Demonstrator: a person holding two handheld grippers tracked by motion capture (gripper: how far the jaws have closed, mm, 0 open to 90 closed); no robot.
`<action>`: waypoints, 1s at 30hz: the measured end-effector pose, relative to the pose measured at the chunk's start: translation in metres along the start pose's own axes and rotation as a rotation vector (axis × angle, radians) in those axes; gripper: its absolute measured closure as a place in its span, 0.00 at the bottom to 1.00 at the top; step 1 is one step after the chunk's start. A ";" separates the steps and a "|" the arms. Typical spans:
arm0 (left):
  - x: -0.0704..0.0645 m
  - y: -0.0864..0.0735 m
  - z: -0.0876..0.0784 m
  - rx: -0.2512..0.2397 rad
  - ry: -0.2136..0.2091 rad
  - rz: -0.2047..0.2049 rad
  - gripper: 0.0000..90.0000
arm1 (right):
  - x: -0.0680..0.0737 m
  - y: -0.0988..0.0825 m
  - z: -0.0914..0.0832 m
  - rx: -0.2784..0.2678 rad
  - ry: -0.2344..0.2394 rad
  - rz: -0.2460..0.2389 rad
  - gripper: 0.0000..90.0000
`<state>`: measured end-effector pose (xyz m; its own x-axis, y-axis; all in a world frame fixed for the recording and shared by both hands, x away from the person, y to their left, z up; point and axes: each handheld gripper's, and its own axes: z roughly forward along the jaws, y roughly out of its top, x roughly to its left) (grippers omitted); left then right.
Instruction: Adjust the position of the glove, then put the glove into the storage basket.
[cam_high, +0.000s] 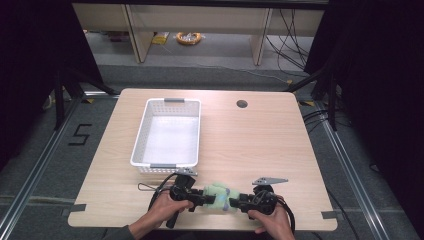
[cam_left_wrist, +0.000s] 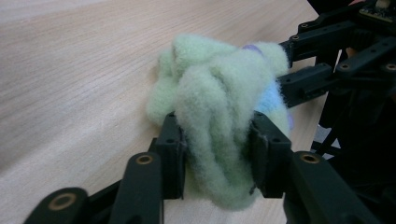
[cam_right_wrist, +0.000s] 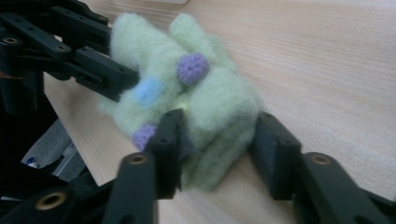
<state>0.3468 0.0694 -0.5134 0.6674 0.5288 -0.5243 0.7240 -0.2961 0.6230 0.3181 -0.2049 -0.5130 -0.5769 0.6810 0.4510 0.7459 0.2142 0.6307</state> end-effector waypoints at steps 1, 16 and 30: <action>0.000 0.000 0.000 0.001 -0.006 0.003 0.71 | 0.000 0.000 0.001 -0.013 0.021 -0.002 0.72; -0.008 -0.001 -0.007 -0.015 -0.013 0.050 0.78 | 0.010 0.002 -0.007 -0.034 0.045 -0.013 0.82; -0.014 0.003 -0.025 -0.046 -0.012 0.071 0.78 | 0.020 0.008 -0.017 -0.078 0.066 -0.042 0.82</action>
<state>0.3350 0.0809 -0.4897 0.7190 0.4981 -0.4848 0.6663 -0.2953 0.6848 0.3070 -0.2010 -0.4880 -0.6295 0.6245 0.4623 0.6939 0.1842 0.6961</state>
